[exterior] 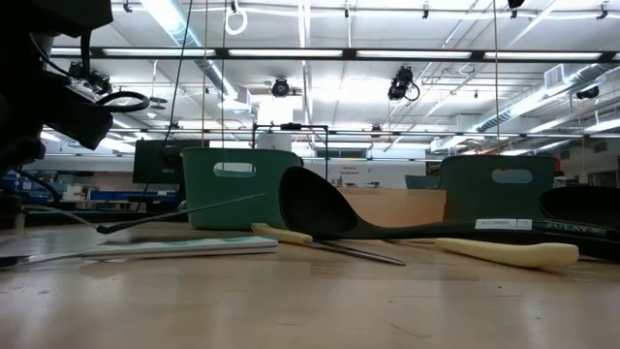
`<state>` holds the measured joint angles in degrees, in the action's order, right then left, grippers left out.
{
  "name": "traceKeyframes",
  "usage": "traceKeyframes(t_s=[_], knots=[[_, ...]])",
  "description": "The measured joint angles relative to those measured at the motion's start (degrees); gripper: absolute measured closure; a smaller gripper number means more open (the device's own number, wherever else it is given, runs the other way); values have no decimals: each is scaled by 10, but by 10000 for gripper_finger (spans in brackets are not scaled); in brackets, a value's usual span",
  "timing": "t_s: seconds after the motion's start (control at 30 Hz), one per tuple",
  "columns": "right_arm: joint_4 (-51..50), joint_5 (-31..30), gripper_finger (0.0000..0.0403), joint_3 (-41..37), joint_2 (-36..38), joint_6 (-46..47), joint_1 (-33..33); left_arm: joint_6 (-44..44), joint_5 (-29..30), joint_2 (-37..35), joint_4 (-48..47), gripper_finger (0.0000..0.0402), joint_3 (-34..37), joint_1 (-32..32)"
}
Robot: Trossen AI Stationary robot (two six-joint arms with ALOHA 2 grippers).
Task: Pick & Place Kitchen Items
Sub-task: Put the left black spatula into the blue bin
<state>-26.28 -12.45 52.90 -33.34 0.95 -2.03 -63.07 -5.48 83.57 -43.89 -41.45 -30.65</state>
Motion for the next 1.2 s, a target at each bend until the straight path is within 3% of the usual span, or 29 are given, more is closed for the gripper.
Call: traceKeyframes(t_s=[0.77,1.2], knots=[[0,0,396,0,0,-8,0,16,19,-193,-17,281,-9,1],[1,0,396,0,0,-9,0,94,29,-208,-16,281,-41,30]])
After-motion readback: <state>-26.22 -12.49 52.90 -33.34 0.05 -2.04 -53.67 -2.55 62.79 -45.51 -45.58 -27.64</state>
